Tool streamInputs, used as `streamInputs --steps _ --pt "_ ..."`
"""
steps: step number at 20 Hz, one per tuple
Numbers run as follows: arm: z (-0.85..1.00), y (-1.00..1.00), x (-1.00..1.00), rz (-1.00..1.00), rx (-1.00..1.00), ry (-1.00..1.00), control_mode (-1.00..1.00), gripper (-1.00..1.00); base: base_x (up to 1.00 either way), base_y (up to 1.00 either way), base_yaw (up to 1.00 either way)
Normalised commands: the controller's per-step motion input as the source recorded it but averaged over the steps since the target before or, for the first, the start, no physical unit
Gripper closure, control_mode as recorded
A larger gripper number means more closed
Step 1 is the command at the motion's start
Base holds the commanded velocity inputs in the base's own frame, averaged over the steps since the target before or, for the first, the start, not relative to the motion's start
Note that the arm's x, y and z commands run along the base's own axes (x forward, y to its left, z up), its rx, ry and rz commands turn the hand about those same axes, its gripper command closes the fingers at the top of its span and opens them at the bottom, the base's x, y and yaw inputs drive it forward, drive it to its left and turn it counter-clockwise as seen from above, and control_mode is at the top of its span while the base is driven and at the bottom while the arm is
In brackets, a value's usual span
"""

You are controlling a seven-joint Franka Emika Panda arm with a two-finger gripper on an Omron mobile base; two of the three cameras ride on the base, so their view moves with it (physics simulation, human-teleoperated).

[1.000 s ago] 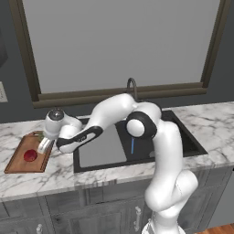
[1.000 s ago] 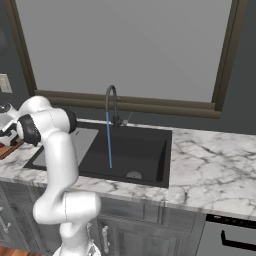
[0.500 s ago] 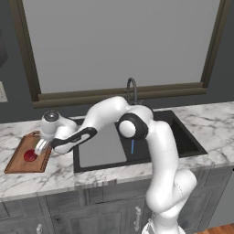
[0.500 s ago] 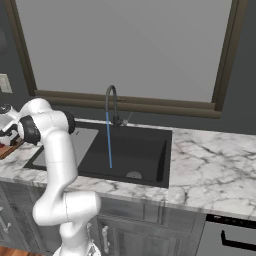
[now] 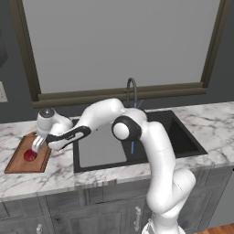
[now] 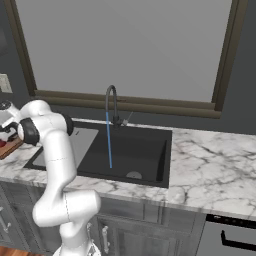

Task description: Pick the pear, kiwi from the sink and place them on the cutting board to airdry. Then turn off the sink faucet.

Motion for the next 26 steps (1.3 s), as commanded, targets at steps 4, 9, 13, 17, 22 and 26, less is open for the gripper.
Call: streamInputs --steps 4,9,13,17,22,26 --pt "0.0 0.0 -0.01 0.0 0.0 0.0 -1.0 1.0 0.0 0.0 0.0" --pt "0.13 -0.02 -0.37 0.0 0.0 -0.07 -1.0 -1.0 0.0 0.0 0.0" --pt "0.42 -0.32 -0.46 0.0 0.03 -0.06 -1.0 -1.0 0.0 0.0 0.0" --pt "0.65 -0.42 -0.5 0.0 0.14 0.07 -1.0 -1.0 0.0 0.0 0.0" --pt "0.73 -0.69 -0.66 0.0 0.15 -0.01 -1.0 -1.0 0.0 0.0 0.0" --pt "0.69 -0.72 -0.76 0.0 0.13 -0.15 -1.0 -1.0 0.0 0.0 0.0"
